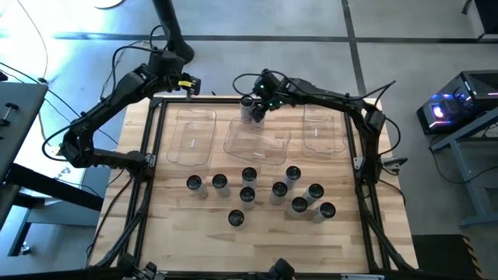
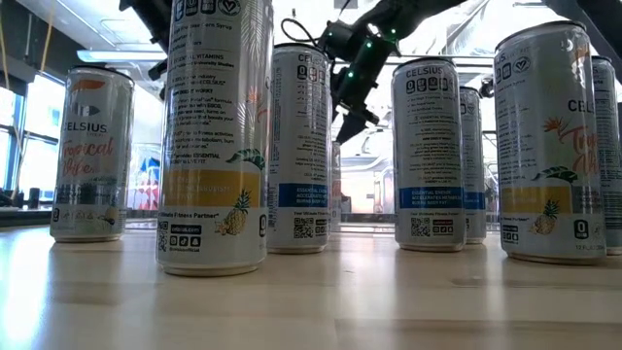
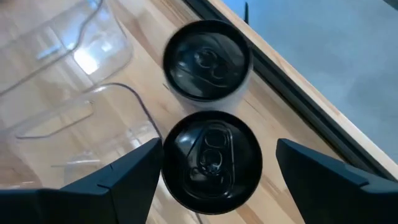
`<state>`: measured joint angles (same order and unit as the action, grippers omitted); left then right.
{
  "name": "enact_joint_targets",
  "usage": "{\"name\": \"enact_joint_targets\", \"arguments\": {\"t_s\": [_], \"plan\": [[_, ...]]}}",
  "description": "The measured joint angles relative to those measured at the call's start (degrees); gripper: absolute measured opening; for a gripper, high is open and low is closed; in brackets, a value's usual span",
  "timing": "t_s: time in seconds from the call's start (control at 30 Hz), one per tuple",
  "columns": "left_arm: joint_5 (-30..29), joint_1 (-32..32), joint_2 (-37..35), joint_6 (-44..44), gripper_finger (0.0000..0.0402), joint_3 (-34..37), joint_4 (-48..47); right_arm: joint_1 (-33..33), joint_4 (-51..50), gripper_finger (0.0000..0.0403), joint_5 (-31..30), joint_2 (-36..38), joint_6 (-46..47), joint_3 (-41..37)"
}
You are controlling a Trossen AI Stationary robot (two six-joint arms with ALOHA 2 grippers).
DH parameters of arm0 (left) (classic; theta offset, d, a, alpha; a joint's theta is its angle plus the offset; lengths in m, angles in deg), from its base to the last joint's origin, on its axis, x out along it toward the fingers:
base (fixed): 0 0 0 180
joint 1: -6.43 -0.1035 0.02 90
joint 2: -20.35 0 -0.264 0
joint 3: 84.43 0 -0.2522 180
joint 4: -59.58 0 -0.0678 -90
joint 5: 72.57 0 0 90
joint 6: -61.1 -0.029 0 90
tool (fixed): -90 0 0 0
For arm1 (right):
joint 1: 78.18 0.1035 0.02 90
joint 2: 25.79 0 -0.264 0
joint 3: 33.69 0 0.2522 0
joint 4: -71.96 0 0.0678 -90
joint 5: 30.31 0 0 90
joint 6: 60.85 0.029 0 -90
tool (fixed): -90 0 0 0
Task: Sort soda cans
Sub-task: Move the white-pink soda can to the bottom middle of the table
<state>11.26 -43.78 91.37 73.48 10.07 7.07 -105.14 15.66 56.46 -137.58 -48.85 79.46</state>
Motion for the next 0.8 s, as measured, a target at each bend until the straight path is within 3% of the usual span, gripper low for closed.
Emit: {"name": "enact_joint_targets", "arguments": {"t_s": [0.8], "plan": [[0.0, 0.0, 0.0, 0.0, 0.0001, 0.0, 0.0, 0.6, 4.3, 0.0311, 0.0, -2.2, 1.1, -1.9]]}}
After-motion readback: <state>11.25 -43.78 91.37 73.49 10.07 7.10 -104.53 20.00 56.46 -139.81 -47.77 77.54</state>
